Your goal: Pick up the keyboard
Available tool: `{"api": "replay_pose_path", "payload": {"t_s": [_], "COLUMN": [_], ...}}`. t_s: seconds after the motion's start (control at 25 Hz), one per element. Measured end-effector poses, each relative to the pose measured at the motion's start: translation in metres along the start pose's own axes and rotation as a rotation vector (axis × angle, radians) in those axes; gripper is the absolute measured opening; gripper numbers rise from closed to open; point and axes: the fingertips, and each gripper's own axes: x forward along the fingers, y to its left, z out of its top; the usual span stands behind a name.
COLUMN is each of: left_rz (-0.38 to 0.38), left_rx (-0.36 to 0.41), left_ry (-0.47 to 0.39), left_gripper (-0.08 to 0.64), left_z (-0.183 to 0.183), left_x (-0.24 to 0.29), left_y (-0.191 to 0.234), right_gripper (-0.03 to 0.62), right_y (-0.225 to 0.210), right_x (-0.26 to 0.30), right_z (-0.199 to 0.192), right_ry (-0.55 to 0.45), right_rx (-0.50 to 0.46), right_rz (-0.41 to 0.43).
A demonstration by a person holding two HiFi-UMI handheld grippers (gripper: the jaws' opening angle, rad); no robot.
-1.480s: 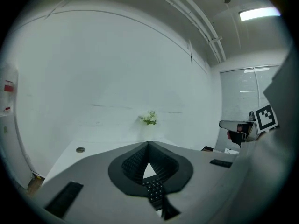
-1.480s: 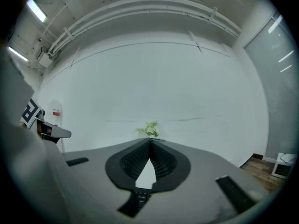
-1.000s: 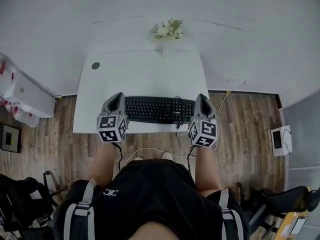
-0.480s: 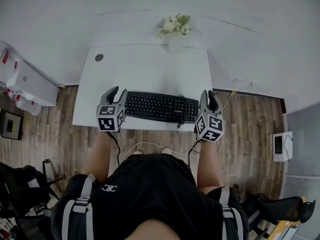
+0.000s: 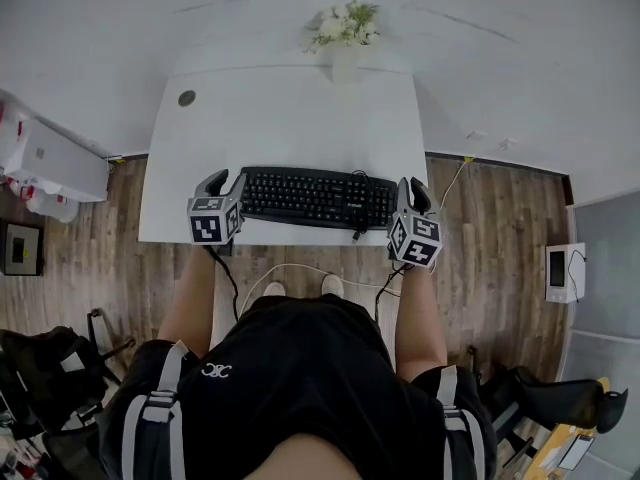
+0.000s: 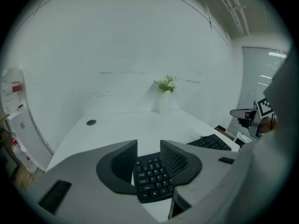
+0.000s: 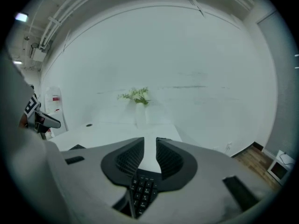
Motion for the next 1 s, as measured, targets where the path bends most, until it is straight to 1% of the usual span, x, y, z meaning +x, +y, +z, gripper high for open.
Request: {"api": "replay_pose_path", "payload": {"t_s": [0.08, 0.28, 0.4, 0.52, 0.68, 0.84, 1.0], "left_rz": [0.004, 0.024, 0.019, 0.014, 0.009, -0.007, -0.021], "left_rx": [-0.007, 0.002, -0.008, -0.027, -0.06, -0.06, -0.054], "left_ry": [0.035, 0.148, 0.198, 0.228, 0.243, 0.27, 0.315], "left_gripper": [0.167, 0.168, 0.168, 0.169, 0.169, 0.169, 0.17], "left_z": [-0.01, -0.045, -0.059, -0.066, -0.069, -0.073, -0.079], "left_x": [0.012, 0.042, 0.056, 0.072, 0.092, 0.108, 0.123], "left_y": [0.004, 0.02, 0.027, 0.036, 0.045, 0.049, 0.051], "right_gripper": [0.084, 0.084, 0.084, 0.084, 0.084, 0.084, 0.086], "right_y": [-0.005, -0.017, -0.023, -0.026, -0.03, -0.037, -0.039], "right_x": [0.008, 0.027, 0.038, 0.05, 0.065, 0.074, 0.082], "right_z": [-0.015, -0.053, -0.073, -0.088, -0.102, -0.118, -0.131], "right_ry": [0.043, 0.135, 0.187, 0.226, 0.263, 0.303, 0.346], "right_rx": [0.004, 0.108, 0.137, 0.132, 0.102, 0.098, 0.105], "right_rz": [-0.002, -0.003, -0.009, -0.016, -0.027, -0.042, -0.038]}}
